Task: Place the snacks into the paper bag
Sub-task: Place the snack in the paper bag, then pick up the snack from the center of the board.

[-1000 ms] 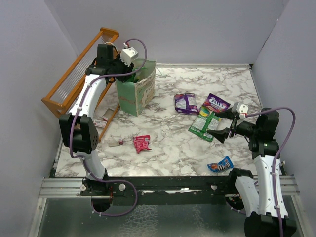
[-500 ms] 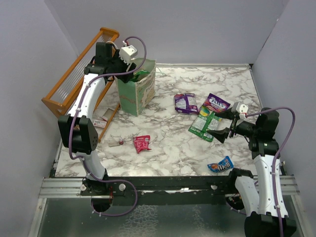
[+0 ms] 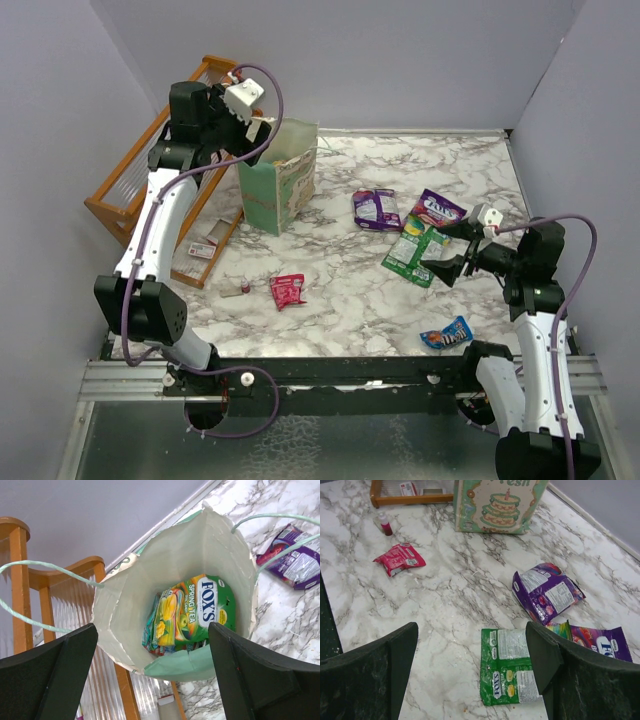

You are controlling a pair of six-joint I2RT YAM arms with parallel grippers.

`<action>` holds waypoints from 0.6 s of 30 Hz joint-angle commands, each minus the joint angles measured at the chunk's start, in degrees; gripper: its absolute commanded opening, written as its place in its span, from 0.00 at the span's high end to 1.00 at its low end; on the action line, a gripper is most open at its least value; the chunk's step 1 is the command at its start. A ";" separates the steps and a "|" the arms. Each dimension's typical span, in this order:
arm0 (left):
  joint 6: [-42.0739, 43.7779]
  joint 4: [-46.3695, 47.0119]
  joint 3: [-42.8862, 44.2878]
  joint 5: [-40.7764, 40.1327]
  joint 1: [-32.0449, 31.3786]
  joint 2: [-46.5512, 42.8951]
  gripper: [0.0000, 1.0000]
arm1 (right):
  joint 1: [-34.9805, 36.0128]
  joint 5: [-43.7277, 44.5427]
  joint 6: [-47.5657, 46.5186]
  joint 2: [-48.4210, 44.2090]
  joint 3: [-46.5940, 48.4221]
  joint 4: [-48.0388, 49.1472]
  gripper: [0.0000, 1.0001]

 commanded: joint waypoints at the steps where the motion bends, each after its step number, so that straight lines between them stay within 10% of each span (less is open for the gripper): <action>1: -4.71 4.90 -4.19 -0.27 0.28 -5.66 0.01 | 0.19 5.69 1.82 0.88 -0.38 2.72 0.11; 18: -15.58 13.20 -29.62 14.13 0.27 -23.53 0.01 | 0.17 18.62 4.33 5.78 0.13 4.65 0.11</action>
